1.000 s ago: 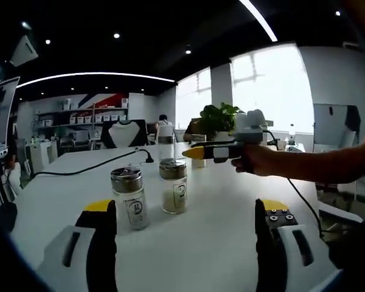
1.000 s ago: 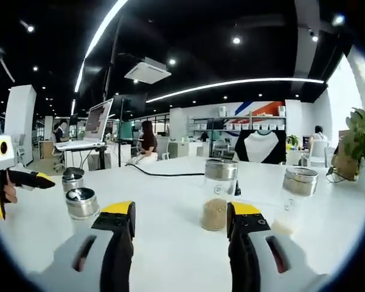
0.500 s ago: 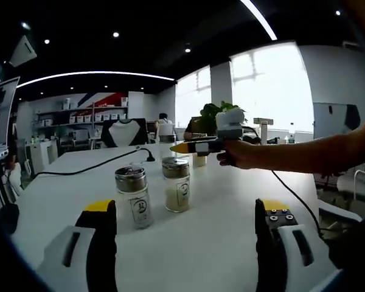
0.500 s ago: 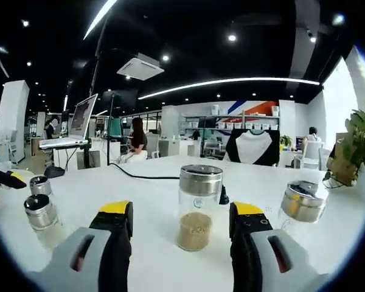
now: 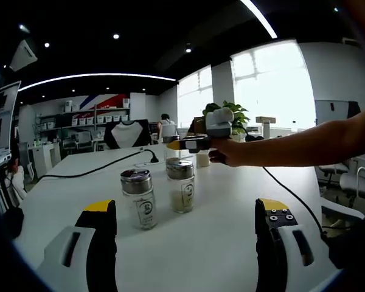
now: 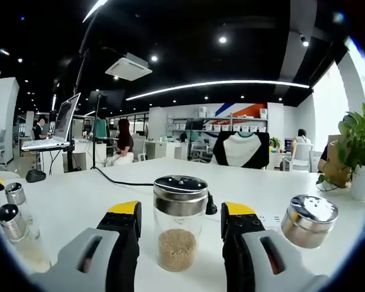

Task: Rotate the seasoning bottle until the label or dispensing opening points toward the visible target arrow and the bottle remains upright within the marked orientation range

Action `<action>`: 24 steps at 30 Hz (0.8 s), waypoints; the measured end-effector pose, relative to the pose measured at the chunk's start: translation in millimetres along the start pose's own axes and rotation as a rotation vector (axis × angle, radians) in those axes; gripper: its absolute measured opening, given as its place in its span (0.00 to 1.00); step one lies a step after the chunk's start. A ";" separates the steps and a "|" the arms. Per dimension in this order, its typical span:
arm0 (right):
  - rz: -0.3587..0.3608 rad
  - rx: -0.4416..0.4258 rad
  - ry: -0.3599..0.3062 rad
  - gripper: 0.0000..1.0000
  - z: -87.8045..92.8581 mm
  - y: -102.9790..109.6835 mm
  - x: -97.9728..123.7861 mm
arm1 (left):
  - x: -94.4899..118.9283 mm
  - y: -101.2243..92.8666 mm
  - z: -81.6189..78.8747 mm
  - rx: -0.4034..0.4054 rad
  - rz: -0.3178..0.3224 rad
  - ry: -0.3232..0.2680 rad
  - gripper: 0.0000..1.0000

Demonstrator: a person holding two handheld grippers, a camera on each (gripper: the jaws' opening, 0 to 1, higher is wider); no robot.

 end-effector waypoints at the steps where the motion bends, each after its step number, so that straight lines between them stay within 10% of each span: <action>1: 0.002 0.005 0.001 0.49 0.2 -0.1 -1.0 | 0.1 0.1 -0.1 0.002 0.000 -0.001 1.00; 24: 0.040 0.003 0.038 0.41 4.8 0.1 -26.5 | -2.0 -1.7 1.6 0.005 0.002 0.005 1.00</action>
Point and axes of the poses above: the point that each gripper's makers call its tool centre point, and the gripper's own axes: x roughly backward along the fingers, y roughly to its left, z roughly out of its underside, the point moved 4 cm from there along x, roughly backward along the fingers, and after that the axes turned 4 degrees about z, right-handed, at the moved point
